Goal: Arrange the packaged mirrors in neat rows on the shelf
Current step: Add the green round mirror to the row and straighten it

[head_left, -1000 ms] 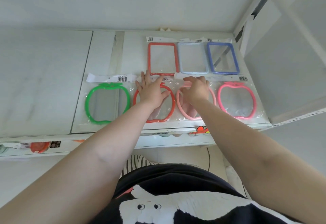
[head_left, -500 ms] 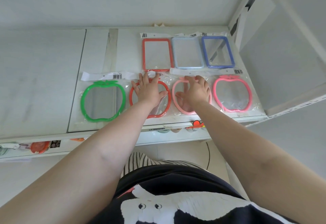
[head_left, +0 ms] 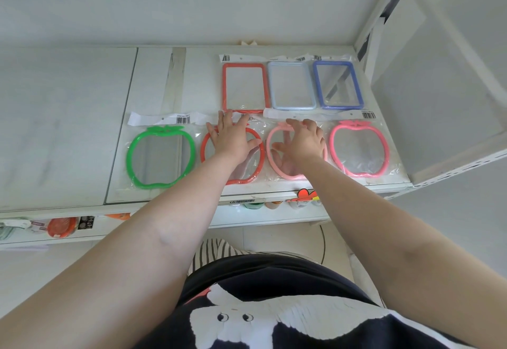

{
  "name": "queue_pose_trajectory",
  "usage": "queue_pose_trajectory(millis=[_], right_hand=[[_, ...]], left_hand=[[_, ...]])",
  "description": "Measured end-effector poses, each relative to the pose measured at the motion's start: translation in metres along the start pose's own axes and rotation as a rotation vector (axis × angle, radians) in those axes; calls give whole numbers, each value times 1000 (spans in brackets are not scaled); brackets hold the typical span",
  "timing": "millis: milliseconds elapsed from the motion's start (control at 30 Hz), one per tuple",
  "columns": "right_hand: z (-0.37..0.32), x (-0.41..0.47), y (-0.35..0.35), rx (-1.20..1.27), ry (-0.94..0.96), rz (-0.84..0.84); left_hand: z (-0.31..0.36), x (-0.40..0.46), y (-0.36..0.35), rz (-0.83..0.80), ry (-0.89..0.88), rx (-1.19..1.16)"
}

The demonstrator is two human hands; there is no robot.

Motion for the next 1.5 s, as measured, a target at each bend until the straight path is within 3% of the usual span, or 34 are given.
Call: queue_pose_trajectory(millis=[200, 467, 700, 1000, 1500], right_hand=[[3, -1, 19, 5, 13, 44], [60, 4, 61, 18, -171, 173], [97, -5, 66, 51, -231, 184], [95, -10, 68, 56, -203, 198], [76, -3, 62, 24, -174, 139]], left_hand=[[16, 0, 8, 10, -35, -54], [66, -7, -2, -3, -161, -61], [94, -17, -23, -90, -259, 83], [93, -24, -23, -5, -230, 162], [93, -19, -4, 2, -228, 133]])
Point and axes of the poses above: each hand's wrist, its own x-axis towards the middle knuckle, its own y-axis out of the back of the hand, z = x × y, the point moved 10 cm from there along x, towards the middle knuckle, and after that the axes turned 12 degrees about x, right-handed, at the moved point
